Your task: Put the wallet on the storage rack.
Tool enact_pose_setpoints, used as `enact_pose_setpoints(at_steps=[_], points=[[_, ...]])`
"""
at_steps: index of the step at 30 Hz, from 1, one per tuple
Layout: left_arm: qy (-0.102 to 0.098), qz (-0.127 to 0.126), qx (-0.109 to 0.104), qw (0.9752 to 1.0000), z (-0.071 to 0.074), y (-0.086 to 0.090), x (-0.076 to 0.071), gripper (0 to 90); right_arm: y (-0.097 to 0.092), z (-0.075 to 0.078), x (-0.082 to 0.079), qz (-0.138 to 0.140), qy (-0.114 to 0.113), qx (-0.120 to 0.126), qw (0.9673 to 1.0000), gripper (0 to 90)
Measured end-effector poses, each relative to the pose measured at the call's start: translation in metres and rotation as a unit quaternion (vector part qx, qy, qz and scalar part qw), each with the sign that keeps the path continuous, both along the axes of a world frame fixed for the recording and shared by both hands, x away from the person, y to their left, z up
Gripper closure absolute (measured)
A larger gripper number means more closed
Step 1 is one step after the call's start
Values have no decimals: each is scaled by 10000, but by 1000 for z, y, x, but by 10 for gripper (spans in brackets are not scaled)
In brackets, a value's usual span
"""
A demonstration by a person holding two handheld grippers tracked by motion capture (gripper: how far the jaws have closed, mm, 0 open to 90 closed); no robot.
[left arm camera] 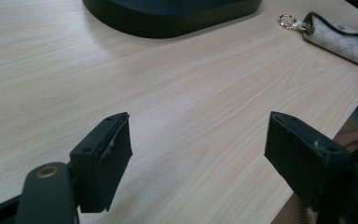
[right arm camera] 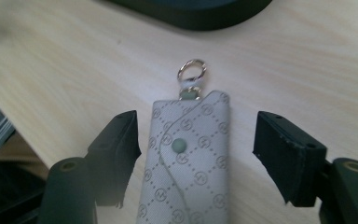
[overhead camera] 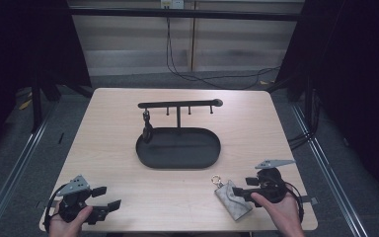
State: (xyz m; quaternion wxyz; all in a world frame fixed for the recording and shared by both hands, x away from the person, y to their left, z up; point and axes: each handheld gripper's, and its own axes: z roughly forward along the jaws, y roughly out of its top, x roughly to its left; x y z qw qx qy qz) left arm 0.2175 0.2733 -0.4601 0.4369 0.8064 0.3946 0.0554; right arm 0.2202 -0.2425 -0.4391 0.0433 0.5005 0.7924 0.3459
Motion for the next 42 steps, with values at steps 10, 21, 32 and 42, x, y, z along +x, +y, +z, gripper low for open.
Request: enact_pose_setpoints(at_steps=[10, 21, 32, 42], points=[[-47, -154, -43, 9999, 2, -1, -1, 224, 22, -4, 16, 309, 760, -557, 9951, 265], [-5, -111, -43, 9999, 1, 1, 0, 224, 40, -12, 28, 505, 1237, -1101, 9849, 287], [-7, -68, -40, 10000, 1, 4, 1, 224, 51, -18, 35, 478, 1542, -1657, 9729, 313], [13, -57, 1, 10000, 0, 4, 2, 225, 58, -23, 38, 490, 1624, -1796, 9690, 263]])
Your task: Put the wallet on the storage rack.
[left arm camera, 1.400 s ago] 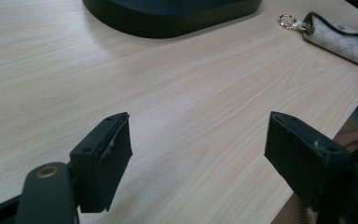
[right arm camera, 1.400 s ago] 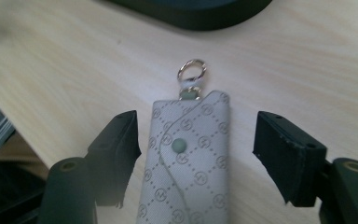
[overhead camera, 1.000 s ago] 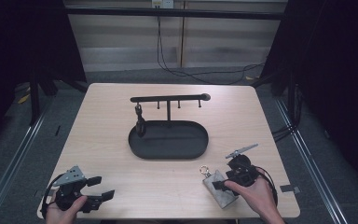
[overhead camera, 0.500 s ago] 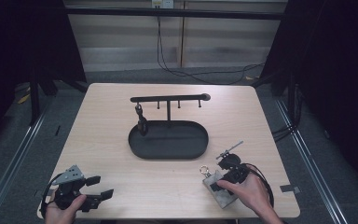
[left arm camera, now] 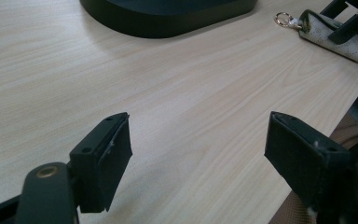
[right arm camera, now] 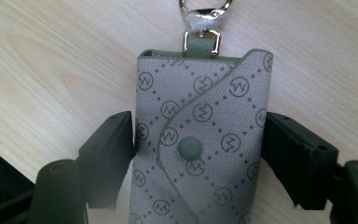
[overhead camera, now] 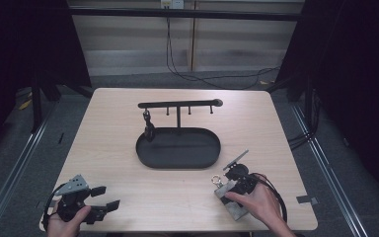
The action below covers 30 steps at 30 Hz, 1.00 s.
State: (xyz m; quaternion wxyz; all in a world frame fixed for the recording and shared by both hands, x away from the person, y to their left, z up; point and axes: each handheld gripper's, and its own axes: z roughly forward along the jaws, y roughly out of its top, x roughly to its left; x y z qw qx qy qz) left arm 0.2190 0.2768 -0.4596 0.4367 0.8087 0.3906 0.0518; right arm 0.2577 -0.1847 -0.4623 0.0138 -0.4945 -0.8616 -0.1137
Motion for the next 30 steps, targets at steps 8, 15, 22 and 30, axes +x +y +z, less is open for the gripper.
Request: enact_pose_setpoints(at_steps=[8, 15, 22, 30], points=[[17, -10, -37, 10000, 0, 1, 0, 225, 7, -6, 3, 35, 94, -197, 9998, 259], [-5, -16, -38, 10000, 0, 1, 0, 223, 12, -3, 3, 98, 269, -354, 9990, 313], [16, -42, -24, 10000, 0, 1, 1, 223, 11, 1, 5, 95, 418, -269, 9987, 335], [29, -34, -43, 10000, -1, 2, 2, 222, 8, 12, 9, 42, 352, -219, 9991, 338]])
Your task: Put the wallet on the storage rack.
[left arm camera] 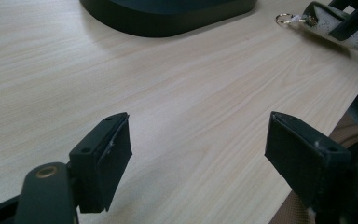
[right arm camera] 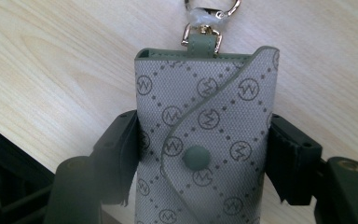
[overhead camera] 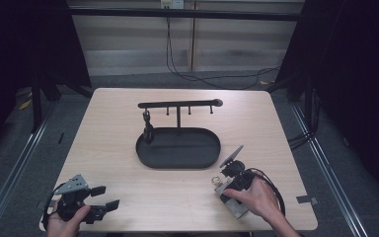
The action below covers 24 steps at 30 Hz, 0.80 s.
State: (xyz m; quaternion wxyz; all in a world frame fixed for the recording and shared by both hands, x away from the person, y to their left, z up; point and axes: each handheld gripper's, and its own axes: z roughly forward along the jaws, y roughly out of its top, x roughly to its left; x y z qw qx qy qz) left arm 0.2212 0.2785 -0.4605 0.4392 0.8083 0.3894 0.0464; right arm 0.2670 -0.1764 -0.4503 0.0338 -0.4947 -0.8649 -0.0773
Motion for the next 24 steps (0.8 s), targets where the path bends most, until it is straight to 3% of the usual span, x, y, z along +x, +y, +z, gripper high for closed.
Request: enact_pose_setpoints(at_steps=[16, 24], points=[[45, 2, -63, 10000, 1, 2, 2, 223, -1, 24, 10, 121, 86, 49, 9999, 340], [51, 27, -69, 10000, 0, 2, 2, 219, -5, 28, 12, 100, 72, 98, 9999, 340]])
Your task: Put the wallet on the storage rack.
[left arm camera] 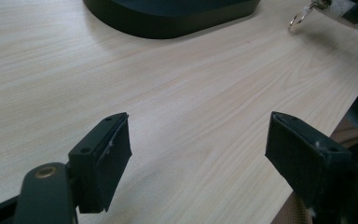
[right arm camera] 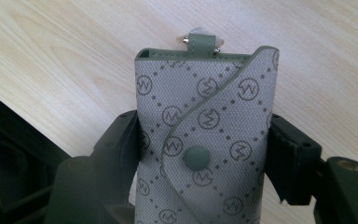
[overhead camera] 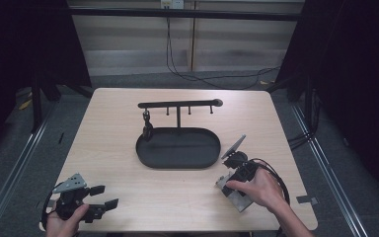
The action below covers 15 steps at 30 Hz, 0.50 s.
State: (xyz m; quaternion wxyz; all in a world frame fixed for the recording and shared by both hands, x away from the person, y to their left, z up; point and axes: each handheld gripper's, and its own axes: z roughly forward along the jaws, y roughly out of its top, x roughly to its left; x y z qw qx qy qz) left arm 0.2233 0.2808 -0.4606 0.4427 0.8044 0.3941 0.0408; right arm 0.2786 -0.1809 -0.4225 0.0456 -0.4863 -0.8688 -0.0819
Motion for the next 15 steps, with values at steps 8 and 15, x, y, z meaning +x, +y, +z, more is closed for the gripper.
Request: enact_pose_setpoints(at_steps=[8, 15], points=[[3, -32, 43, 10000, 0, -1, 0, 219, -6, 9, 2, -57, -48, -16, 10000, 341], [-10, -9, 31, 10000, 1, -1, -2, 219, -6, 21, 4, -80, -122, 12, 9999, 341]])
